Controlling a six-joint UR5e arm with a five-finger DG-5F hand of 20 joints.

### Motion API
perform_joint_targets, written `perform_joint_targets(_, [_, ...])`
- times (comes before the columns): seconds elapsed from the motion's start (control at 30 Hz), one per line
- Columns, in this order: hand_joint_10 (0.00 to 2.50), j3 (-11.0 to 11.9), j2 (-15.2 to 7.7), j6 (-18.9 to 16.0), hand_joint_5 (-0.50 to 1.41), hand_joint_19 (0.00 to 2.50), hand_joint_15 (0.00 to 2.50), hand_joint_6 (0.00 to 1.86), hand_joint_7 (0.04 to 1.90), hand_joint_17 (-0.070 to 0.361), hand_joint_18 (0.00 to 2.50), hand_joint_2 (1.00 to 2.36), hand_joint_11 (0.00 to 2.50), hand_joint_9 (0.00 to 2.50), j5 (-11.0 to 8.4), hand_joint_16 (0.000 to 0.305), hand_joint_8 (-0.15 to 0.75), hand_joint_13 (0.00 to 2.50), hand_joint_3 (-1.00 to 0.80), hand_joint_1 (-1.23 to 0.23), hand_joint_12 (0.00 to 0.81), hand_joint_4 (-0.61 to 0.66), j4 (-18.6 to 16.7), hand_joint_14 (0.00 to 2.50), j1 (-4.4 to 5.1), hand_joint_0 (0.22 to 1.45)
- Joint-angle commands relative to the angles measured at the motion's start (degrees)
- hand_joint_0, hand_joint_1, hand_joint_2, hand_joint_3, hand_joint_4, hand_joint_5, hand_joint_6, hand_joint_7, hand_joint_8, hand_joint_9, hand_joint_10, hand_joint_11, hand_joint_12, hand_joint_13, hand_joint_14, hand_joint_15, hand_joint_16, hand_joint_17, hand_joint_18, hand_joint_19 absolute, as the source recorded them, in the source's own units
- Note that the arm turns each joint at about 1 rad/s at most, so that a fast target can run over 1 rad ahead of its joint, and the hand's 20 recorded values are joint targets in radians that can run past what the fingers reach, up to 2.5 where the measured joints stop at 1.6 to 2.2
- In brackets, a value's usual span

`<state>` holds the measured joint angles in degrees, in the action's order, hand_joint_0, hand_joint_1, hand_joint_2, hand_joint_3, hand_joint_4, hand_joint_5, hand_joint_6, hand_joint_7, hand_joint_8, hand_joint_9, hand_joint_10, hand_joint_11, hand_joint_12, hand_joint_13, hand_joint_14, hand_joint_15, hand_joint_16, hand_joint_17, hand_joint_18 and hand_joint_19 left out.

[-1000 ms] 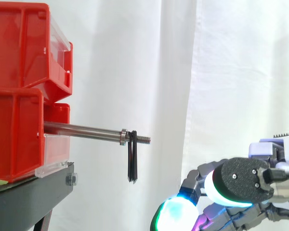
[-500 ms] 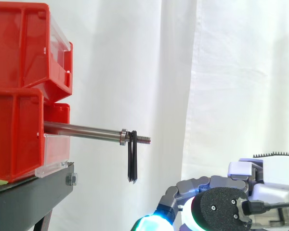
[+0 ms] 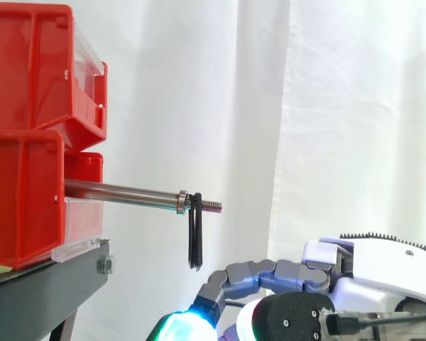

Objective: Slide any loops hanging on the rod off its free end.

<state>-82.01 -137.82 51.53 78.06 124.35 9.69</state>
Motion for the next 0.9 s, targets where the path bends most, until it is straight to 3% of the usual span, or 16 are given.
perform_joint_targets(0.0, [0.0,1.24,-0.08,-0.37,-0.18,0.39,0.11,0.5,0.94,0.101,0.69,1.01,0.16,0.7,2.27,0.045,0.271,0.73,-0.41,-0.5,0.302,0.19,0.37,0.0,-0.81,0.53])
perform_joint_targets(0.07, [0.01,1.94,-0.17,-0.55,-0.18,0.39,0.12,0.5,0.94,0.101,0.69,1.01,0.16,0.7,3.68,0.045,0.271,0.73,-0.41,-0.5,0.303,0.19,0.46,0.0,-1.25,0.53])
perform_joint_targets(0.4, [0.01,3.61,-0.17,-0.46,-0.18,0.39,0.11,0.5,0.95,0.1,0.7,1.01,0.16,0.7,6.14,0.045,0.27,0.74,-0.41,-0.51,0.303,0.19,0.19,0.0,-2.13,0.53])
perform_joint_targets(0.73, [0.01,3.7,-0.17,-0.46,-0.18,0.39,0.11,0.5,0.95,0.101,0.71,1.01,0.16,0.7,6.31,0.045,0.269,0.74,-0.41,-0.51,0.3,0.2,-0.51,0.0,-2.3,0.53])
perform_joint_targets(0.87, [0.01,3.88,-1.22,-0.29,-0.18,0.4,0.12,0.5,0.95,0.101,0.72,1.01,0.16,0.7,6.4,0.045,0.271,0.75,-0.41,-0.51,0.298,0.19,-1.92,0.0,-2.39,0.53])
